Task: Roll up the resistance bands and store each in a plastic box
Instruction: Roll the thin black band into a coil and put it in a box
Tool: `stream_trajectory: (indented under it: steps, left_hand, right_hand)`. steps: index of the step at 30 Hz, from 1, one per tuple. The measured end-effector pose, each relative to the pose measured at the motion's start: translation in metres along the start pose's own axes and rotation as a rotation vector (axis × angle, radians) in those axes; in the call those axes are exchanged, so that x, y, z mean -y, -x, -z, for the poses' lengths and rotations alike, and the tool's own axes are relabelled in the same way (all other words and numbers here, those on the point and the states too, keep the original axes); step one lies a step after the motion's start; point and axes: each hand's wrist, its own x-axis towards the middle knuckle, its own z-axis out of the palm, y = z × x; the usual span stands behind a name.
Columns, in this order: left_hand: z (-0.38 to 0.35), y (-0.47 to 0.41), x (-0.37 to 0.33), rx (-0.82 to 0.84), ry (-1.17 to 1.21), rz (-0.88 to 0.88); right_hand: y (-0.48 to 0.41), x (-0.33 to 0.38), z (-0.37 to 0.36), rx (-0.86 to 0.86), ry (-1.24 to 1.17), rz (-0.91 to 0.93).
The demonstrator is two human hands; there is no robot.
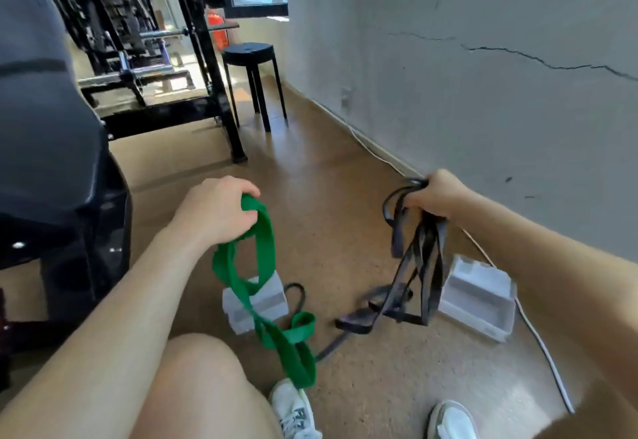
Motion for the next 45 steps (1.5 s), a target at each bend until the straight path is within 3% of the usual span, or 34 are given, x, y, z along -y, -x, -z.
stream_trajectory:
  steps: [4, 8, 9, 12, 16, 19, 24, 28, 30, 33, 36, 40, 43, 45]
  left_hand:
    - [0.049, -0.002, 0.017, -0.088, -0.125, -0.102]
    - [0.075, -0.015, 0.018, -0.166, 0.211, -0.114]
    - [0.076, -0.018, 0.013, -0.192, 0.309, -0.133]
    - [0.078, -0.031, -0.001, -0.236, 0.505, -0.203]
    - [0.081, -0.053, -0.013, -0.425, 0.734, -0.237]
    - [0.083, -0.067, -0.014, -0.525, 1.016, -0.159]
    - [0.085, -0.093, 0.004, -0.480, 1.448, -0.074]
    - [0.088, -0.120, 0.045, -0.581, 1.513, -0.104]
    - [0.083, -0.134, 0.072, -0.620, 1.561, -0.053]
    - [0.064, -0.156, 0.106, -0.653, 1.538, 0.075]
    - [0.030, -0.171, 0.129, -0.631, 1.452, 0.169]
    - [-0.053, -0.172, 0.158, -0.534, 1.340, 0.331]
    - [-0.143, -0.160, 0.171, -0.217, 1.194, 0.445]
    - [-0.204, -0.146, 0.172, 0.070, 0.866, 0.479]
  right_hand:
    - [-0.002, -0.040, -0.069, 0.156, 0.136, -0.115]
    - [0.005, -0.024, -0.101, 0.441, 0.297, -0.058]
    - [0.009, -0.009, -0.105, 0.494, 0.180, 0.047]
    - [0.015, 0.051, -0.109, 0.563, -0.553, 0.425]
    - [0.016, 0.104, -0.121, 0.424, -0.714, 0.587]
    - [0.014, 0.109, -0.149, 0.560, -0.700, 0.500]
    - [-0.021, 0.118, -0.195, 0.156, -0.463, 0.268]
    - [-0.064, 0.140, -0.168, 0.054, -0.520, 0.197]
    - [-0.086, 0.150, -0.149, -0.017, -0.588, 0.200]
    - [-0.115, 0.166, -0.137, -0.220, -0.497, 0.327]
    - [-0.142, 0.174, -0.153, -0.222, -0.341, 0.420]
    - [-0.166, 0.143, -0.213, 0.100, -0.167, 0.329]
    - [-0.156, 0.088, -0.258, 0.315, -0.030, 0.288]
    - [-0.145, 0.041, -0.280, 0.486, 0.122, 0.215]
